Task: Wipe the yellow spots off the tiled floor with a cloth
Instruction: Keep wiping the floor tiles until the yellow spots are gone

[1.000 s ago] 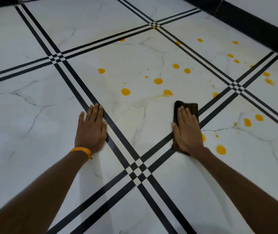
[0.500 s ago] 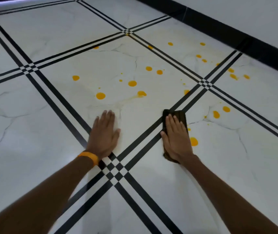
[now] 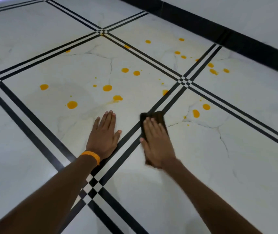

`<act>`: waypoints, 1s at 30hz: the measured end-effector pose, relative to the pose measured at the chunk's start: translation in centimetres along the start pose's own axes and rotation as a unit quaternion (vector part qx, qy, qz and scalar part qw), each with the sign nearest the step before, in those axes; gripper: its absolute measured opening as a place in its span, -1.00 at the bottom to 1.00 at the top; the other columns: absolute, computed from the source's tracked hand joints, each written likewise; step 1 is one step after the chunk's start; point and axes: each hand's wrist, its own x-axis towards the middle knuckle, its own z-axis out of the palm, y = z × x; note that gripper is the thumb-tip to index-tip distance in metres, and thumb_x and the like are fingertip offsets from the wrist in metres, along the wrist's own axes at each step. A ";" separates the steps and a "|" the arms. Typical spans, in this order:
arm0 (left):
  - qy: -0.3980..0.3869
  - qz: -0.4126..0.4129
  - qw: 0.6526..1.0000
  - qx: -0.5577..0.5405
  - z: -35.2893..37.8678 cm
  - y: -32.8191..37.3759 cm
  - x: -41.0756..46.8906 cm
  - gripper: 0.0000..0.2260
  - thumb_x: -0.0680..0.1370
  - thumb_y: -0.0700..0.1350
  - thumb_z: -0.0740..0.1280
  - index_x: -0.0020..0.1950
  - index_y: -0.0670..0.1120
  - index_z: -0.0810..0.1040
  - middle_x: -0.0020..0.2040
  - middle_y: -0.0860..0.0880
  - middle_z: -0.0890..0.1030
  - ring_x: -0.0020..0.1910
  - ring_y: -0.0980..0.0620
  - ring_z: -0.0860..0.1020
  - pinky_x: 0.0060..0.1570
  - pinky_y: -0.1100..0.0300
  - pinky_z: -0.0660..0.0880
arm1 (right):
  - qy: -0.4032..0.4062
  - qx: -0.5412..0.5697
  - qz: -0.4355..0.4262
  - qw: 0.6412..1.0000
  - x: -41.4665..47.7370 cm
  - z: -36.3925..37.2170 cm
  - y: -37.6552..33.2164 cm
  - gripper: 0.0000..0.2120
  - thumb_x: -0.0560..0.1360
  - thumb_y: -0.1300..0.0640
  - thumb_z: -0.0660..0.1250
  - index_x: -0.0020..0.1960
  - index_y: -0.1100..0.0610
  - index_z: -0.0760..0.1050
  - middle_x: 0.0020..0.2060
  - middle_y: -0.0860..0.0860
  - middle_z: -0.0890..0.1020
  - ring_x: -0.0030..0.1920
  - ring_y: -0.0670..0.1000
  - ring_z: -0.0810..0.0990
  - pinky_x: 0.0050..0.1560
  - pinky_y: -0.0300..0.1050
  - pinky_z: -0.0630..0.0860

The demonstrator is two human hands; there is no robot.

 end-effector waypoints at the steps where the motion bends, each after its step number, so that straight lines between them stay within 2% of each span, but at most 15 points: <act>1: -0.003 0.002 1.000 0.000 0.0 0.1 0.0 -0.36 0.64 0.14 -0.12 0.62 -0.21 0.03 0.63 -0.15 0.07 0.62 -0.07 0.01 0.57 -0.09 -0.01 | -0.016 -0.004 -0.061 0.998 -2.4 -0.2 0.2 -0.37 0.67 -0.13 -0.07 0.65 0.15 0.02 0.64 0.03 0.05 0.64 0.01 -0.06 0.62 0.05 -0.05; 3: -0.005 0.006 1.000 0.000 0.0 0.3 0.0 -0.37 0.64 0.14 -0.11 0.62 -0.20 0.02 0.63 -0.14 0.05 0.62 -0.05 0.00 0.57 -0.09 -0.01 | -0.021 -0.001 -0.104 0.994 -5.4 -1.0 3.6 -0.39 0.67 -0.08 -0.01 0.65 0.12 0.02 0.64 -0.01 0.06 0.64 -0.01 -0.06 0.60 0.10 0.03; 6: 0.003 0.002 1.000 -0.002 0.2 0.1 0.3 -0.38 0.65 0.13 -0.09 0.62 -0.19 0.01 0.63 -0.13 0.05 0.62 -0.04 -0.01 0.57 -0.09 -0.01 | 0.016 0.002 0.073 0.997 -2.1 -1.6 8.9 -0.37 0.65 -0.10 -0.10 0.64 0.16 0.07 0.63 0.03 0.10 0.64 0.04 0.03 0.59 0.13 0.06; 8: 0.004 0.000 1.000 -0.004 0.3 -0.1 0.2 -0.38 0.65 0.13 -0.08 0.63 -0.19 0.00 0.63 -0.12 0.04 0.62 -0.03 -0.03 0.58 -0.09 -0.02 | 0.044 -0.003 0.161 0.986 2.7 -1.6 8.0 -0.33 0.62 -0.10 -0.16 0.62 0.23 0.12 0.62 0.12 0.16 0.62 0.12 0.10 0.60 0.12 0.04; 10: -0.001 0.005 1.000 -0.012 0.3 -0.2 0.1 -0.38 0.65 0.13 -0.09 0.63 -0.18 -0.01 0.64 -0.11 0.03 0.62 -0.01 -0.04 0.58 -0.07 -0.04 | 0.048 0.003 0.136 0.990 4.8 -0.8 3.8 -0.35 0.63 -0.08 -0.14 0.62 0.24 0.12 0.61 0.14 0.18 0.62 0.14 0.10 0.60 0.12 0.03; 12: -0.002 0.008 1.000 -0.019 0.1 -0.2 0.4 -0.38 0.65 0.14 -0.09 0.63 -0.17 -0.02 0.64 -0.11 0.02 0.62 -0.01 -0.04 0.58 -0.06 -0.05 | 0.009 -0.016 0.004 1.000 2.8 0.0 0.5 -0.39 0.66 -0.07 -0.12 0.64 0.18 0.04 0.63 0.08 0.10 0.64 0.08 0.02 0.62 0.08 -0.02; 14: -0.004 0.010 1.000 -0.014 0.0 -0.1 0.7 -0.38 0.65 0.14 -0.10 0.63 -0.17 -0.03 0.64 -0.11 0.01 0.62 -0.01 -0.05 0.58 -0.06 -0.05 | -0.014 -0.009 -0.085 0.996 -0.1 -0.6 1.3 -0.41 0.67 -0.05 -0.08 0.65 0.15 0.02 0.64 0.03 0.07 0.64 0.02 -0.03 0.62 0.06 -0.04; 16: -0.008 0.004 1.000 -0.010 0.0 -0.2 0.5 -0.38 0.65 0.14 -0.09 0.63 -0.16 -0.04 0.64 -0.10 0.00 0.62 0.00 -0.06 0.58 -0.06 -0.06 | 0.010 0.003 -0.046 0.999 0.6 -0.8 4.8 -0.40 0.66 -0.04 -0.08 0.64 0.15 0.06 0.63 0.04 0.12 0.64 0.04 0.02 0.61 0.12 0.02; 19: -0.015 -0.002 1.000 -0.013 0.1 -0.4 0.1 -0.38 0.65 0.13 -0.07 0.63 -0.16 -0.05 0.64 -0.09 -0.01 0.62 0.00 -0.06 0.58 -0.05 -0.07 | 0.036 0.000 0.133 0.991 5.9 -1.6 8.6 -0.35 0.62 -0.07 -0.16 0.63 0.21 0.10 0.62 0.11 0.18 0.62 0.12 0.10 0.60 0.13 0.04; 20: -0.016 -0.003 1.000 -0.017 0.1 -0.2 0.0 -0.38 0.65 0.13 -0.07 0.63 -0.16 -0.05 0.64 -0.09 -0.01 0.62 0.00 -0.06 0.58 -0.05 -0.07 | 0.044 0.001 0.151 0.988 7.2 -1.3 8.0 -0.35 0.62 -0.07 -0.15 0.62 0.23 0.11 0.61 0.13 0.19 0.61 0.14 0.11 0.60 0.13 0.04; 22: -0.017 -0.003 1.000 -0.026 0.0 0.0 0.2 -0.38 0.65 0.14 -0.06 0.64 -0.15 -0.05 0.64 -0.07 -0.02 0.62 0.02 -0.07 0.58 -0.05 -0.06 | 0.043 0.004 0.098 0.994 7.5 -0.5 5.0 -0.38 0.64 -0.04 -0.09 0.62 0.23 0.10 0.61 0.13 0.17 0.62 0.14 0.10 0.60 0.12 0.03; 24: -0.024 -0.007 0.999 -0.026 -0.2 -0.1 0.4 -0.38 0.65 0.14 -0.06 0.64 -0.14 -0.06 0.65 -0.07 -0.02 0.62 0.02 -0.08 0.58 -0.06 -0.05 | -0.006 -0.005 -0.053 0.999 3.9 0.1 2.3 -0.40 0.66 -0.04 -0.05 0.64 0.19 0.06 0.63 0.07 0.10 0.63 0.09 0.04 0.62 0.07 -0.03; 26: -0.030 -0.010 0.999 -0.024 -0.5 -0.1 0.5 -0.38 0.65 0.14 -0.05 0.64 -0.14 -0.06 0.65 -0.07 -0.02 0.62 0.02 -0.08 0.58 -0.06 -0.05 | -0.039 -0.010 -0.137 0.990 0.6 -0.6 3.9 -0.40 0.67 -0.05 -0.04 0.65 0.16 0.03 0.64 0.03 0.06 0.64 0.04 -0.02 0.62 0.07 -0.03; 28: -0.031 -0.009 0.999 -0.028 -0.7 0.0 0.4 -0.38 0.65 0.14 -0.05 0.64 -0.14 -0.06 0.65 -0.07 -0.02 0.62 0.02 -0.08 0.58 -0.06 -0.05 | -0.021 0.007 -0.090 0.996 -0.1 -1.1 8.1 -0.40 0.66 -0.05 -0.03 0.64 0.17 0.05 0.64 0.04 0.09 0.64 0.04 0.00 0.60 0.14 0.05; 30: -0.032 -0.010 0.999 -0.027 -0.7 0.0 0.1 -0.38 0.65 0.14 -0.05 0.64 -0.15 -0.05 0.64 -0.08 -0.01 0.62 0.02 -0.07 0.58 -0.07 -0.04 | -0.006 0.006 0.034 0.999 0.6 -2.0 11.8 -0.38 0.65 -0.08 -0.07 0.64 0.19 0.08 0.63 0.07 0.12 0.63 0.07 0.03 0.59 0.15 0.06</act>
